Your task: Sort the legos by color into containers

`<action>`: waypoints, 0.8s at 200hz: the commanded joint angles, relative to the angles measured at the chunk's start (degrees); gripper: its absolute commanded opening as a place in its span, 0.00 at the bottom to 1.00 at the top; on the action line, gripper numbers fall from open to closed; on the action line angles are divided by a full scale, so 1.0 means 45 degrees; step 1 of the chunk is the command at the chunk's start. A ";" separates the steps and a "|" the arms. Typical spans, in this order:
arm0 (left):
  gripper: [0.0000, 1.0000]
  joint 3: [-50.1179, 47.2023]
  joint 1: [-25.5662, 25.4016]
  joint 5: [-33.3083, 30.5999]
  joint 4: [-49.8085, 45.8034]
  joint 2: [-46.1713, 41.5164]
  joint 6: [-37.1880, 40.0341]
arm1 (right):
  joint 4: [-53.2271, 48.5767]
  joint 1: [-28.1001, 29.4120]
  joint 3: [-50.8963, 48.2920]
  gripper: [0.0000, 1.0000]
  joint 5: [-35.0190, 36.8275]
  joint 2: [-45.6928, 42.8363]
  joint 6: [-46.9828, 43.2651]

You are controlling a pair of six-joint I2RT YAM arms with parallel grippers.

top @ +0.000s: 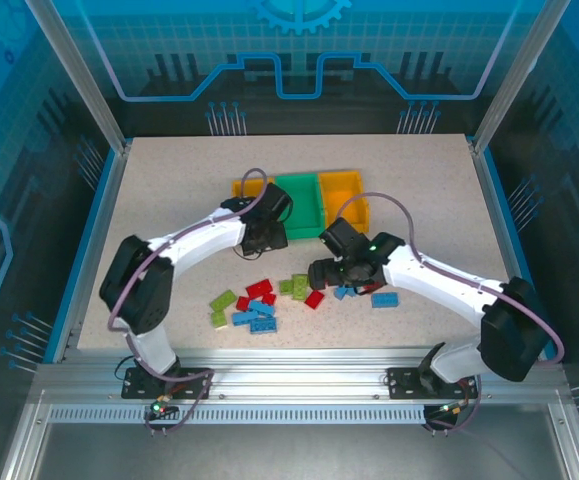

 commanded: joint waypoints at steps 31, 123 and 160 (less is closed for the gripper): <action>0.61 0.0886 0.1430 -0.0208 -0.0655 -0.0459 0.2109 | -0.0037 0.1354 0.1568 0.92 0.0693 0.2050 0.1937; 0.69 0.3220 0.2960 0.1122 -0.0008 0.2428 0.3814 | -0.0571 0.1642 0.3743 0.83 0.0770 0.5171 0.2197; 0.83 0.3270 0.2968 0.1293 0.0091 0.2317 0.3766 | -0.0780 0.1587 0.4283 0.74 0.0781 0.5798 0.2207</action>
